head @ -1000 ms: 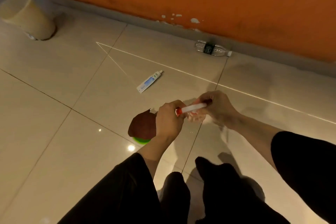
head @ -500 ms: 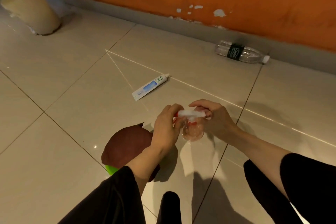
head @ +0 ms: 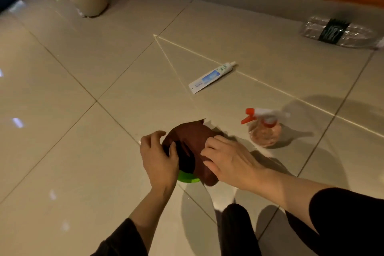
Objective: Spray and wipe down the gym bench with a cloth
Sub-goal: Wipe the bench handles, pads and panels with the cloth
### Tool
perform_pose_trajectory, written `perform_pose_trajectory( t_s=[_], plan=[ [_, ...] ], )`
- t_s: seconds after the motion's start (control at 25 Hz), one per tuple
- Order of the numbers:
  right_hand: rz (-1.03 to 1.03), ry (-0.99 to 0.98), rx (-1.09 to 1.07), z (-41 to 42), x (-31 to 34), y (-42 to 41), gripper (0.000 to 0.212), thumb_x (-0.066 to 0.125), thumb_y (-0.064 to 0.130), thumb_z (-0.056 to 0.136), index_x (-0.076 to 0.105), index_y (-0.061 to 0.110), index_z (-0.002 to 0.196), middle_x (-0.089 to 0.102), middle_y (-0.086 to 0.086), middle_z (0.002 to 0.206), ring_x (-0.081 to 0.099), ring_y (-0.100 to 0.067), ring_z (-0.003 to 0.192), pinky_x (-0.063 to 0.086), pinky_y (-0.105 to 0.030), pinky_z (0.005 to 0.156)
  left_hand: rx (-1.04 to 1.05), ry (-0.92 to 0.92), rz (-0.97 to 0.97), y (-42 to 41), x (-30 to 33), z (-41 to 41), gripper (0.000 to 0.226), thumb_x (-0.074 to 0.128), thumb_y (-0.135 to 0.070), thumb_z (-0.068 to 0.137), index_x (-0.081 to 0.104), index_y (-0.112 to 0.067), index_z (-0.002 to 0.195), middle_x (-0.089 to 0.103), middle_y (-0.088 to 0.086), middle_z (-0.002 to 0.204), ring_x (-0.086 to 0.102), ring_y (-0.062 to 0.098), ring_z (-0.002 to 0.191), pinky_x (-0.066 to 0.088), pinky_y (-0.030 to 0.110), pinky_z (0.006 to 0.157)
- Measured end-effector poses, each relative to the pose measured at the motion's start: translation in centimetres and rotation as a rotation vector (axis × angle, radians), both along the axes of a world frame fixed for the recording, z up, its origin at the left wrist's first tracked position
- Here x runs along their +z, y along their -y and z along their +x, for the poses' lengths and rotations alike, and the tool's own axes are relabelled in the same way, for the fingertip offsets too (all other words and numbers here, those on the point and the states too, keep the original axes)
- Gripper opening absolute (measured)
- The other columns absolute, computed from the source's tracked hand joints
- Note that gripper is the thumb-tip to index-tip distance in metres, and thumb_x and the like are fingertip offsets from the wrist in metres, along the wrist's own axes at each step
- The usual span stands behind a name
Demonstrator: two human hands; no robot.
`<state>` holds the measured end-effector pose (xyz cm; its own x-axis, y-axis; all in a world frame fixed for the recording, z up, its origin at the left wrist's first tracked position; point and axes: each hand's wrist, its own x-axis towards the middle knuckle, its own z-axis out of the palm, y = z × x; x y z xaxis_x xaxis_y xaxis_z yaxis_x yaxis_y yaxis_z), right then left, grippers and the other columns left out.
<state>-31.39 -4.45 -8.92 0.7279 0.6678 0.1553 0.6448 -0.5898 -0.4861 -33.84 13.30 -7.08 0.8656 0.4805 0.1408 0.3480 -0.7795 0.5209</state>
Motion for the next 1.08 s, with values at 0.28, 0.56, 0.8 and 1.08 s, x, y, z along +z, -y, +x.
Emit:
perform_pose_trajectory(
  t_s=[0.28,0.56,0.8,1.08],
  plan=[
    [-0.319,-0.046,-0.115,0.3,-0.3,-5.5,0.049,0.064,0.049,0.082,0.055,0.01,0.11,0.05,-0.009,0.113,0.053,-0.026,0.101,0.042,-0.035,0.081,-0.024,-0.183,-0.011,-1.1,-3.0,-4.9,0.065,0.08,-0.028,0.076,0.052,-0.015,0.133,0.039,0.011,0.128,0.037,0.023,0.119,0.035,0.024,0.088],
    [0.057,0.016,-0.275,0.3,-1.7,-4.4,0.028,0.08,0.0,0.064,0.062,0.009,0.082,0.058,-0.009,0.075,0.057,-0.028,0.051,0.034,-0.024,0.043,-0.088,-0.144,-0.096,-1.6,-3.2,-4.2,0.091,0.08,-0.014,0.075,0.027,-0.022,0.149,0.027,0.013,0.142,0.035,0.024,0.128,0.034,0.022,0.095],
    [0.728,-0.076,-0.54,5.3,3.8,-2.8,0.021,0.044,0.004,0.093,0.057,-0.001,0.108,0.061,-0.013,0.091,0.06,-0.025,0.079,0.051,-0.038,0.068,-0.11,-0.249,-0.152,-1.7,-3.3,-3.4,0.11,0.081,-0.004,0.068,0.011,-0.019,0.153,0.018,0.013,0.145,0.027,0.026,0.134,0.028,0.018,0.1],
    [0.816,-0.185,-0.391,9.1,9.1,-2.2,0.021,0.042,0.0,0.095,0.052,0.006,0.113,0.061,-0.01,0.1,0.061,-0.024,0.092,0.054,-0.039,0.074,-0.275,0.227,-0.164,0.9,4.1,4.5,0.068,0.058,-0.022,0.091,0.024,-0.027,0.15,0.033,0.0,0.138,0.037,0.012,0.128,0.024,0.006,0.102]
  ],
)
